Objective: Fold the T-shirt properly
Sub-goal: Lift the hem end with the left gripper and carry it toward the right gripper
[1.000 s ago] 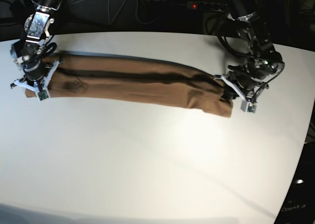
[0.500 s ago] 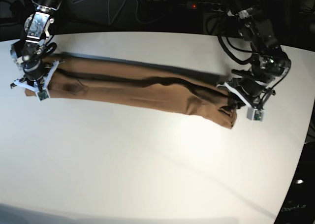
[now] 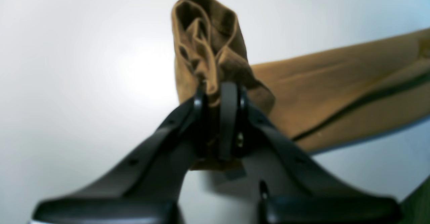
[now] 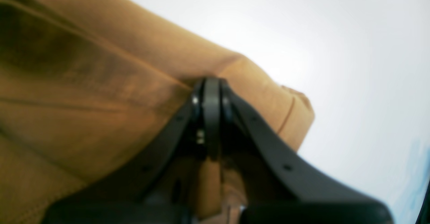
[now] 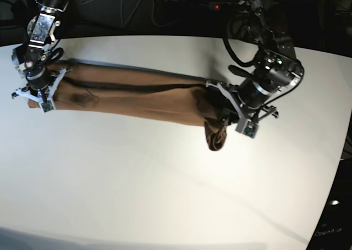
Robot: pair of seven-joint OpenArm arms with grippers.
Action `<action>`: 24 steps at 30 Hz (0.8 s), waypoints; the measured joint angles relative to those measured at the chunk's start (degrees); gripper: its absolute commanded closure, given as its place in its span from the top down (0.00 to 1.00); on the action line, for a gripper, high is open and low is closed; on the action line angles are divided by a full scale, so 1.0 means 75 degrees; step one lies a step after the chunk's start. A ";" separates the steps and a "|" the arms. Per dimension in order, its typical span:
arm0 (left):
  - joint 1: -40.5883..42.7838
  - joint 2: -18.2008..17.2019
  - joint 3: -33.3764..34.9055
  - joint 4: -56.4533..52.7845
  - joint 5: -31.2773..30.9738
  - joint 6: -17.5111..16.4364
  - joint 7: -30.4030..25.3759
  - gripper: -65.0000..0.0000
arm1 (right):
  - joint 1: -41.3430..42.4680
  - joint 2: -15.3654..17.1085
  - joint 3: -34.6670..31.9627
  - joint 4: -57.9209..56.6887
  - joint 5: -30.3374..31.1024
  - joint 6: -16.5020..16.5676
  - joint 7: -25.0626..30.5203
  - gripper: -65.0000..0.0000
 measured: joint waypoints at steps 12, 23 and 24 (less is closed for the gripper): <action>-0.0041 0.0254 0.1466 0.0032 0.0070 0.0003 0.0073 0.04 | -0.0003 0.0000 0.0000 0.0000 0.0000 -0.0003 0.0000 0.01; -0.0012 0.0189 0.3378 -0.0221 -0.0003 0.0833 -0.0020 0.04 | 0.0012 0.0000 0.0000 -0.0003 0.0000 0.0000 -0.0023 0.01; -0.0017 0.0192 0.3497 -0.0353 -0.0006 0.0828 -0.0006 0.04 | 0.0009 0.0000 0.0000 0.0000 0.0000 0.0000 -0.0026 0.01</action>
